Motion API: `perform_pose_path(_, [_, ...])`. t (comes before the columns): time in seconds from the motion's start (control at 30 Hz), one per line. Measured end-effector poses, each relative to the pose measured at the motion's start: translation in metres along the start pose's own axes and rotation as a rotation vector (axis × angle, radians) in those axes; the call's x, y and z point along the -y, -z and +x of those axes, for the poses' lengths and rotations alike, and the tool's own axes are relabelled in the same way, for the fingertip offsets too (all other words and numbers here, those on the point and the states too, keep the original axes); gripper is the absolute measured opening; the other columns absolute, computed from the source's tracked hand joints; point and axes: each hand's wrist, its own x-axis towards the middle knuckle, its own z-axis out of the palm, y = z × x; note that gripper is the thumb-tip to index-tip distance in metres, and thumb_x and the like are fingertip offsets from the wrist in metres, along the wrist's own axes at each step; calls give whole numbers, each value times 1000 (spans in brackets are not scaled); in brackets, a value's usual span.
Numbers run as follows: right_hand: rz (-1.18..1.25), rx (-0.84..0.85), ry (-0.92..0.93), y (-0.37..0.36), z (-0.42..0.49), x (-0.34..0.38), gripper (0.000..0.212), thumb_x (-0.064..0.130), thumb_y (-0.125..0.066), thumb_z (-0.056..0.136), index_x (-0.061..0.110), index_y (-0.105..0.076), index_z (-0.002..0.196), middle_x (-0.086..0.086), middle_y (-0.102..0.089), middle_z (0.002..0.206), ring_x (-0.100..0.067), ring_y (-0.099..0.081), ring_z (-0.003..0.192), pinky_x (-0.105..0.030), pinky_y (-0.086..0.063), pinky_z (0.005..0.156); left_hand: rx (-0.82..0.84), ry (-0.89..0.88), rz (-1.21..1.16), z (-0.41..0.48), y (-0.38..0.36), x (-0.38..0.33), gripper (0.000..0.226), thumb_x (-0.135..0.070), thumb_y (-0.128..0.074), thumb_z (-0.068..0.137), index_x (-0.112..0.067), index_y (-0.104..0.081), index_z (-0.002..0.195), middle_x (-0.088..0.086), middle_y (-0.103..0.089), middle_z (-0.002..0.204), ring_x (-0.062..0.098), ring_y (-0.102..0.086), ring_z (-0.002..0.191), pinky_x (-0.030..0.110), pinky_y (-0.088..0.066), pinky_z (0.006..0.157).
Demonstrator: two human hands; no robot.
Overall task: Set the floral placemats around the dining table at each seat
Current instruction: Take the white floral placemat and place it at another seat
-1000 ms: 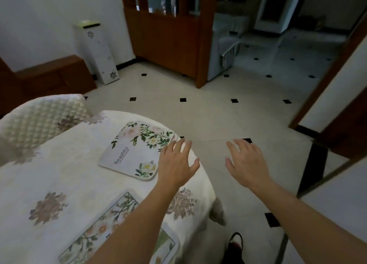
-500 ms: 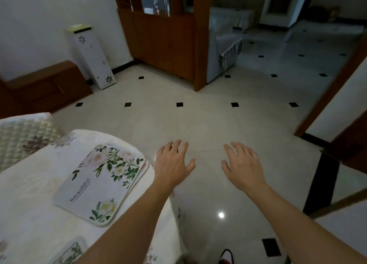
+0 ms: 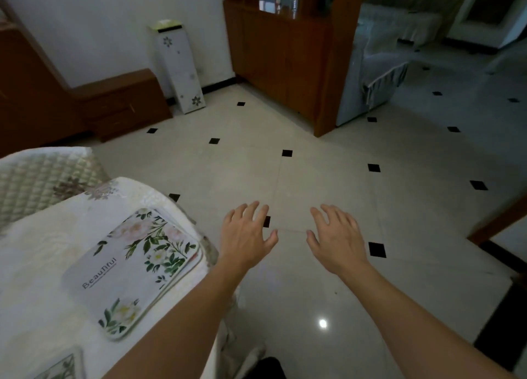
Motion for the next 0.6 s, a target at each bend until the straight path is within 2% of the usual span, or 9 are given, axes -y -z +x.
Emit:
perform_pose_path(0.27, [39,-23,184,-26,90,32,49,36,-64,86,13,-59,129,-13,-62,129,-32,-57,120,-49,-45,102,38,126,36,42,-22,45,63,-59,-46,87,-21,-52,137,6,-58,139,26,-54,125,44,-45,102])
perform_pose_path(0.6, [7,43,273,-80,232,57,48,35,-64,85,13,-60,128,-12,-62,128,-31,-57,120,-48,-45,102,35,247,28,150,-72,125,63,-61,-45,87,-22,-52,136,5,-58,139,25,-55,125,43,-44,102])
